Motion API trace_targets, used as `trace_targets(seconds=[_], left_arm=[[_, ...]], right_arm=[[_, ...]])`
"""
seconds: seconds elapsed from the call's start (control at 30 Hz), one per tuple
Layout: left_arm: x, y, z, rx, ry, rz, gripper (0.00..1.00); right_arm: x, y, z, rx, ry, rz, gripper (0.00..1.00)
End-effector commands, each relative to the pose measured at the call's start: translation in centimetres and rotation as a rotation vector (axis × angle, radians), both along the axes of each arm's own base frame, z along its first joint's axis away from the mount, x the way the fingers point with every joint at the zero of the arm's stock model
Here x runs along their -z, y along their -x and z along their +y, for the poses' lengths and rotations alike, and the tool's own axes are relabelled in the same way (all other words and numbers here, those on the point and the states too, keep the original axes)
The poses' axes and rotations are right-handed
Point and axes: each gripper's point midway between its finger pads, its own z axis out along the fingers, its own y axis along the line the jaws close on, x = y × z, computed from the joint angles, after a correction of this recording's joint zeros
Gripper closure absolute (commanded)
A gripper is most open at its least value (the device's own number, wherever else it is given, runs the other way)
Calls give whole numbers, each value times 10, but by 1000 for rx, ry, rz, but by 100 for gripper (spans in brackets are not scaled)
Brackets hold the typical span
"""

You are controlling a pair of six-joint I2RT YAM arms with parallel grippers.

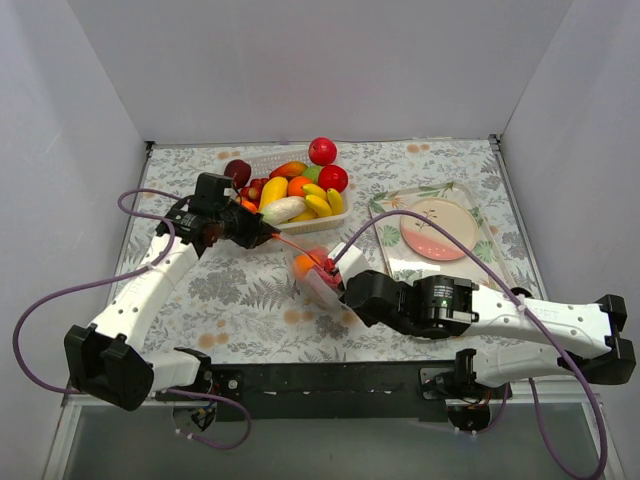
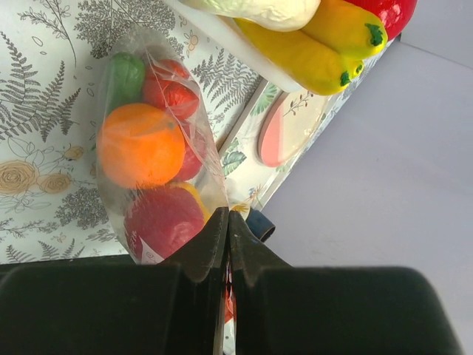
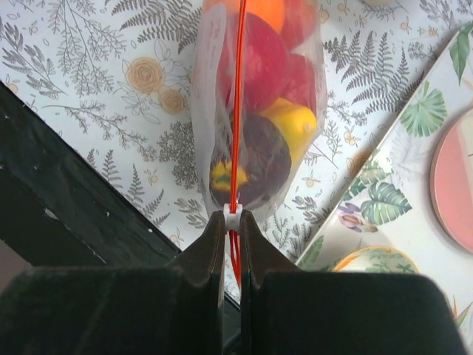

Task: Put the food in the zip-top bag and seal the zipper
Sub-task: Zip the zipper food storage bag at the center of the board.

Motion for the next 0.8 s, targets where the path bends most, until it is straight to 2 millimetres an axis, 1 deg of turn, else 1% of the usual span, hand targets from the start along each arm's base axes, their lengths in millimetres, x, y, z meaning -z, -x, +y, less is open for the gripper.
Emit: trace_targets(seconds=[0.0, 0.17, 0.37, 0.5, 0.6, 0.67, 0.77], left_arm=[[-27, -30, 13, -340, 189, 85, 100], [-25, -32, 18, -350, 182, 85, 100], [-21, -33, 20, -344, 171, 89, 100], [-17, -32, 20, -330, 158, 83, 100], [-13, -31, 21, -316, 141, 76, 100], [-9, -30, 21, -301, 127, 72, 100], [-6, -30, 19, -277, 122, 62, 100]], right_arm=[[9, 12, -29, 9, 54, 51, 99], [-1, 13, -40, 20, 34, 52, 99], [-17, 11, -47, 28, 18, 35, 99], [-20, 10, -44, 24, 14, 30, 99], [-20, 9, -49, 35, 31, 18, 99], [-24, 9, -52, 40, 23, 17, 99], [-27, 11, -47, 24, -5, 30, 99]])
